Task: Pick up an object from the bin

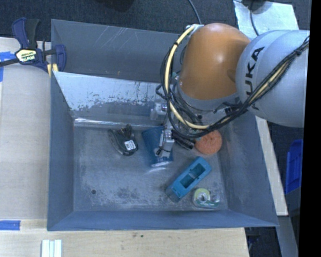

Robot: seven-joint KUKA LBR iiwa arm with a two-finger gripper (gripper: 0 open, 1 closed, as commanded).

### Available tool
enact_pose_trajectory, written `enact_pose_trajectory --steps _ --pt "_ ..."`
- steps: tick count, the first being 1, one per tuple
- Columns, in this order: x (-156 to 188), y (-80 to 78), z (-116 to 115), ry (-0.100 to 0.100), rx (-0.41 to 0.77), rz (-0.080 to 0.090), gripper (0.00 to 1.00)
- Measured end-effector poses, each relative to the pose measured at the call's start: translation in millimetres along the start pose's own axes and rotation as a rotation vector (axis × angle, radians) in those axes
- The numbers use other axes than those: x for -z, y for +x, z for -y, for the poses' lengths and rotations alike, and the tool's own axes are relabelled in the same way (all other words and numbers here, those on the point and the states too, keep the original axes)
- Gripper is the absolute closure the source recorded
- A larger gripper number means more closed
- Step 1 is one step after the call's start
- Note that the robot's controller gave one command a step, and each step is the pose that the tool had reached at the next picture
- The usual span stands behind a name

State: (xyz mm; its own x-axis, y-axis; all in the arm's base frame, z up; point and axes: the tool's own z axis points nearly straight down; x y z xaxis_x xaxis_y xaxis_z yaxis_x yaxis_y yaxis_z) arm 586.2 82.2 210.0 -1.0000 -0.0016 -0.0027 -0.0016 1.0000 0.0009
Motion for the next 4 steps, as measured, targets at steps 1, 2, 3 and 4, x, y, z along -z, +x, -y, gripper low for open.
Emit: enact_pose_trajectory --steps 1,2,3,4 --pt "0 -0.3 0 0.0 -0.002 0.001 0.0" --pt "-58 -15.7 -22 0.001 0.57 0.002 0.0" --pt "-139 -38.0 -37 -0.001 0.465 0.005 0.0" --pt "-137 -43.8 -51 0.003 0.792 0.016 0.0"
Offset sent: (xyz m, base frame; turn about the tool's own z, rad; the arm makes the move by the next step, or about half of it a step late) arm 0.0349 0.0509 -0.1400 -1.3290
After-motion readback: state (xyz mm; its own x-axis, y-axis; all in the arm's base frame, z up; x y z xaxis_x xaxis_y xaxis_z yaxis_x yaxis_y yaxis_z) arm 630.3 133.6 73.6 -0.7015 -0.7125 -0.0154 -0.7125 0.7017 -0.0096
